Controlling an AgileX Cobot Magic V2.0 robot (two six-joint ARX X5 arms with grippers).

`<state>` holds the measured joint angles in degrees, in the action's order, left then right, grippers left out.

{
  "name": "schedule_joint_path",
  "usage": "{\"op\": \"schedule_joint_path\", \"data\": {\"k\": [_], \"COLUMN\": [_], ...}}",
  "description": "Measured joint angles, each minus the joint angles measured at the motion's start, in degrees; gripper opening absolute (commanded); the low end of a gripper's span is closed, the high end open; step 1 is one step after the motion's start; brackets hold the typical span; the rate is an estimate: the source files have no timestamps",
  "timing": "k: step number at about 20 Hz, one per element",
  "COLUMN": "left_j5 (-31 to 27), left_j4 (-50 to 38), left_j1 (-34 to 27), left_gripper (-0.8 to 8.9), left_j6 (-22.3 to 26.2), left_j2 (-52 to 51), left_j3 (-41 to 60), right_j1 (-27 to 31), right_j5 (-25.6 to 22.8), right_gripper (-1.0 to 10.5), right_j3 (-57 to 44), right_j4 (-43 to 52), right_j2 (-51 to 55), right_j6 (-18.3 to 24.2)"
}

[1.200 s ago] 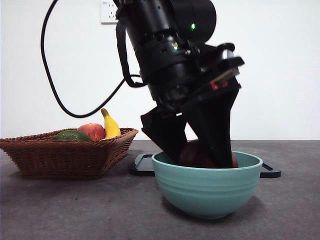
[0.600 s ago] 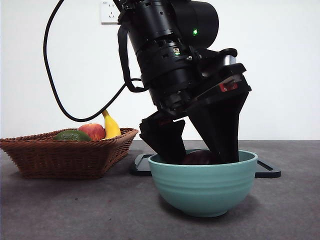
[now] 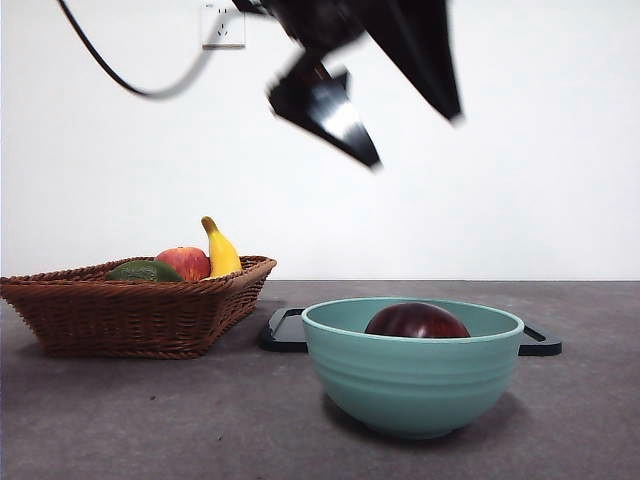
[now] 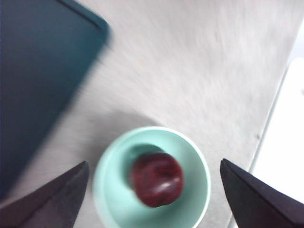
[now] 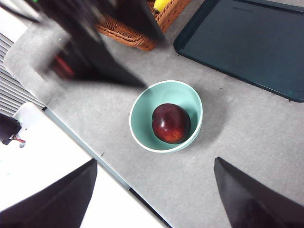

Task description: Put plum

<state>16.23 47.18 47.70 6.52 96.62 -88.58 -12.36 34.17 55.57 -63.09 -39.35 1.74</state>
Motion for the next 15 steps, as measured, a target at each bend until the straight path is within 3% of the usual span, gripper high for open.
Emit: {"op": "schedule_joint_path", "data": {"k": [10,15], "left_j5": [3.6,9.4], "left_j4": [6.4,7.4], "left_j1": [-20.7,-28.4], "left_gripper": [4.37,4.37], "left_j6": [-0.6,-0.6], "left_j2": [-20.6,-30.1], "left_j3": [0.5,11.6], "right_j1": [0.0,0.0], "right_j5": [-2.7,-2.7], "right_gripper": [3.9,3.9], "right_j3": [0.0,0.0], "right_j4": [0.8,3.1], "right_j2": [0.0,-0.1], "right_j6": [0.0,0.0]}}
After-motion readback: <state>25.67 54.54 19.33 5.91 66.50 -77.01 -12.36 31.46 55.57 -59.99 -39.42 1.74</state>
